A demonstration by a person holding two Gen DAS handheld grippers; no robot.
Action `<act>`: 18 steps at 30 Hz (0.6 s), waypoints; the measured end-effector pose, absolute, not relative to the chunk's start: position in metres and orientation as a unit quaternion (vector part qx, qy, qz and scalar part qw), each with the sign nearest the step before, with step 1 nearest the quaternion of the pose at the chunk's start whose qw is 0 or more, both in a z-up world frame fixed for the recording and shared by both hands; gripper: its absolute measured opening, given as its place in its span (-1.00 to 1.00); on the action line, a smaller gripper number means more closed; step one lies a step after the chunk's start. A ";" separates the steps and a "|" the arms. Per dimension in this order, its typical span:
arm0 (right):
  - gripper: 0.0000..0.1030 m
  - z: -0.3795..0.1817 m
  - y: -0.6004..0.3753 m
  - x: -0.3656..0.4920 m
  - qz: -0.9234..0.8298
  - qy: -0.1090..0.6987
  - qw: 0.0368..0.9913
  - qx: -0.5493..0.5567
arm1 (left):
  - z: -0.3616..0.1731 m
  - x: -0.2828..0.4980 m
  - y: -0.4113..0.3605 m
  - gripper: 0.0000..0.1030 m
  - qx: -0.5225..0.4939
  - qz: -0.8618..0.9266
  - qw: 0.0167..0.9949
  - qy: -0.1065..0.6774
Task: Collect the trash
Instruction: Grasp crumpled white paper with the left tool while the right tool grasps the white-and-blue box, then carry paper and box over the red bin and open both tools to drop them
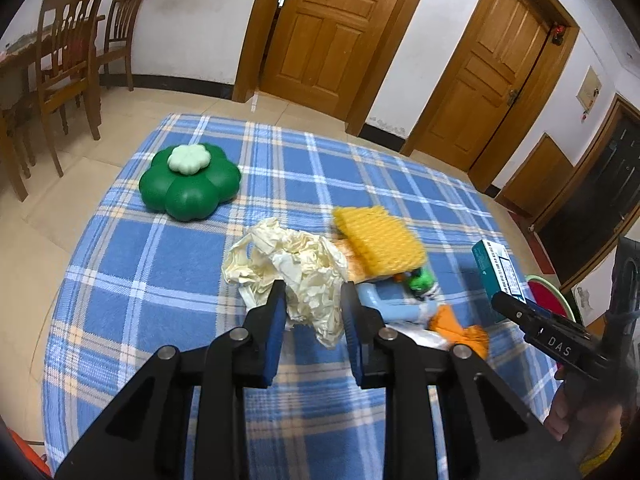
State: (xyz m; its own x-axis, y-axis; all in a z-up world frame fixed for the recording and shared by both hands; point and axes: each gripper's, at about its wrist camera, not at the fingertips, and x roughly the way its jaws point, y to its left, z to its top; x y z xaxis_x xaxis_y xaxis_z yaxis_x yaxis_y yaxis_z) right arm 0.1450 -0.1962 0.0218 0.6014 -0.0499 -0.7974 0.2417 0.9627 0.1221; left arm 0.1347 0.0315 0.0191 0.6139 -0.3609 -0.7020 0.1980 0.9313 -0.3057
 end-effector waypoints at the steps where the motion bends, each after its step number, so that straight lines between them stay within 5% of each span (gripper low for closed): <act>1: 0.03 0.024 -0.198 0.141 -0.084 0.436 0.889 0.111 | 0.022 0.133 0.029 -0.48 -0.098 -0.158 0.893 0.409; 18: 0.04 0.059 -0.243 0.080 -0.119 0.395 0.901 0.135 | 0.060 0.101 -0.030 -0.48 -0.074 -0.215 0.890 0.394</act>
